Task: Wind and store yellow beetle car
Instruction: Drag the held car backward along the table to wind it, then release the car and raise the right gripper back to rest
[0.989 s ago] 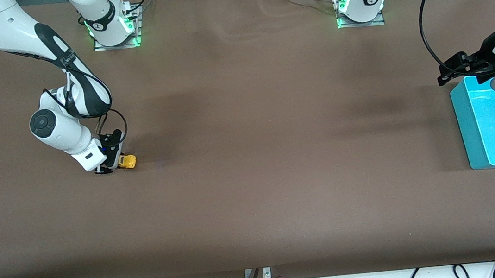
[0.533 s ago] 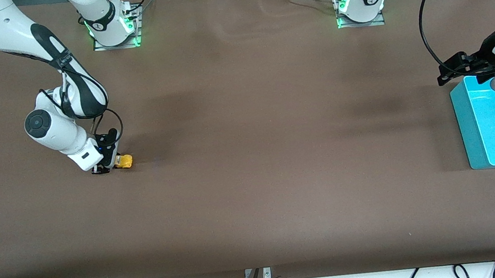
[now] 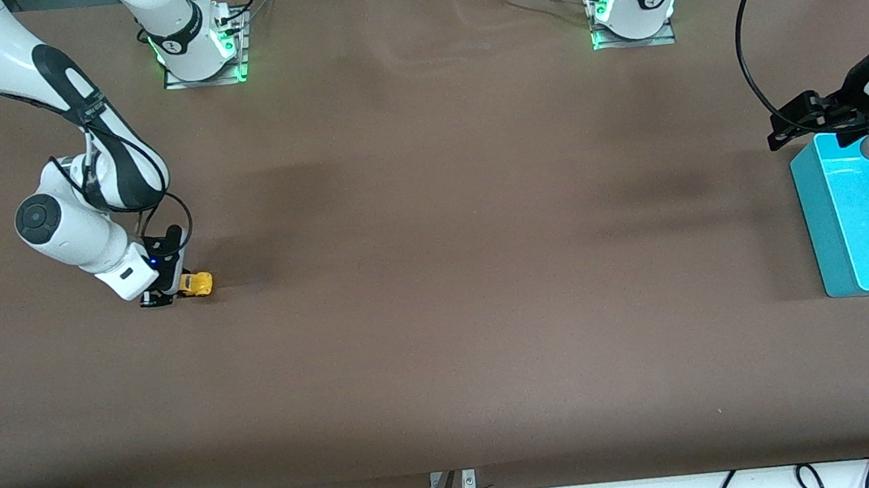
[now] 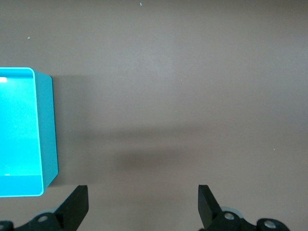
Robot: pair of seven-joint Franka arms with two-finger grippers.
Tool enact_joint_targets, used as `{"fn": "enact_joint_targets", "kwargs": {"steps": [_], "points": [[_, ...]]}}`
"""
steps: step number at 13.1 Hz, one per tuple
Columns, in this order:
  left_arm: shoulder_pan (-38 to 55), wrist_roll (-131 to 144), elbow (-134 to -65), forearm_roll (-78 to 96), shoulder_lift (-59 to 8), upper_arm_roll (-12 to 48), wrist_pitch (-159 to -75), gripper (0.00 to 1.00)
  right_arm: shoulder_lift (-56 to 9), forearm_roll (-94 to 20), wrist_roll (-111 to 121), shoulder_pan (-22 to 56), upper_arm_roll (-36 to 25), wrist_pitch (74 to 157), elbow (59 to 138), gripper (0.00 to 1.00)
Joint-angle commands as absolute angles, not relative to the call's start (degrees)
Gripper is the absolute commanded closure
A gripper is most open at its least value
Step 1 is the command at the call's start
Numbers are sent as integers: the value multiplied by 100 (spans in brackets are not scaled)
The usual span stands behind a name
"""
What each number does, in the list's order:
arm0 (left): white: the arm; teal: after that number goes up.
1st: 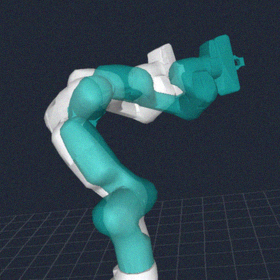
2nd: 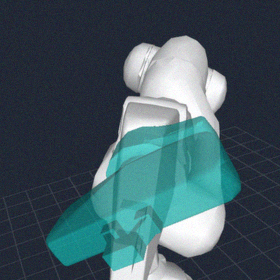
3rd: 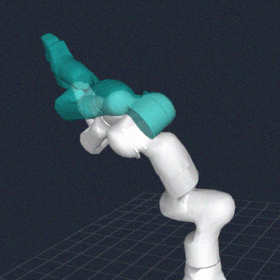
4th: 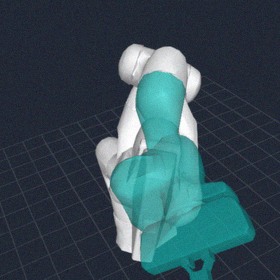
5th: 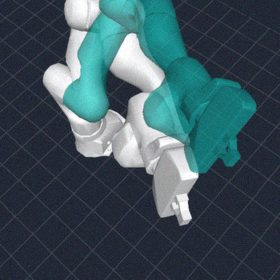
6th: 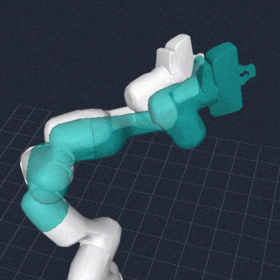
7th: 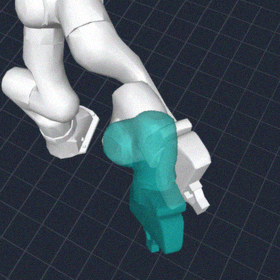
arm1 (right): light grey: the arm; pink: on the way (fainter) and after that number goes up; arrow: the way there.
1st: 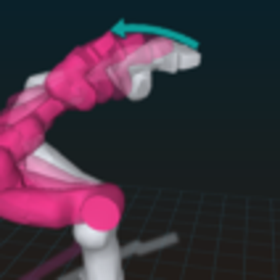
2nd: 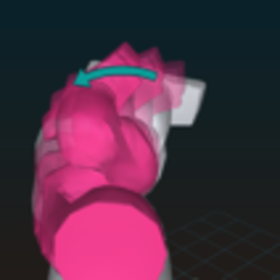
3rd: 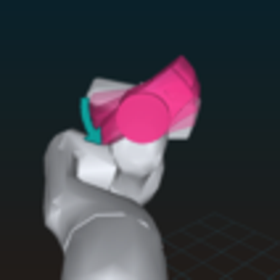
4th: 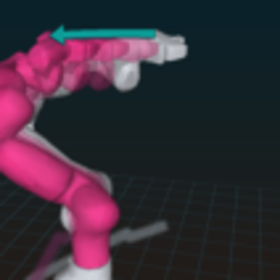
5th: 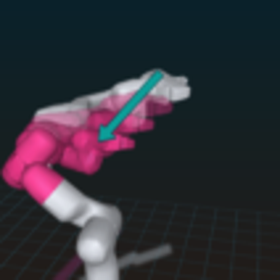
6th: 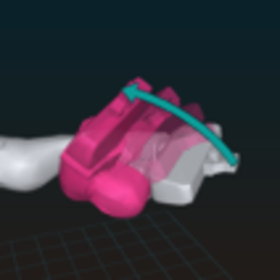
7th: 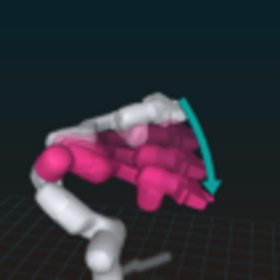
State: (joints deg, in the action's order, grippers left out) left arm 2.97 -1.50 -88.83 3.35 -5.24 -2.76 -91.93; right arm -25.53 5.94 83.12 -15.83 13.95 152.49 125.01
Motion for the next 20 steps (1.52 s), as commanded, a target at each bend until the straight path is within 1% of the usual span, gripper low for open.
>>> {"fn": "enact_joint_targets", "kwargs": {"steps": [1, 7, 16, 18, 19, 20], "points": [[316, -123, -8824, 360, -536, -281, -9202, 0, -2593, 677, 8709, -1880, 1459, 15363, 12674, 67], [316, -114, -8824, 360, -536, -281, -9202, 0, -2593, 677, 9324, -2337, 1459, 15346, 12674, 67], [325, -114, -8692, 360, -554, -281, -9202, 0, -2602, 668, 9756, -2716, 1459, 15328, 12674, 66], [325, -114, -8692, 360, -554, -281, -9202, 0, -2602, 668, 9721, -2725, 1459, 15328, 12656, 59], [325, -114, -8692, 360, -554, -281, -9202, 0, -2593, 659, 9695, -2716, 1468, 15319, 12648, 43], [325, -114, -8692, 360, -554, -281, -9202, 0, -2593, 650, 9686, -2716, 1468, 15311, 12630, 34]]}}
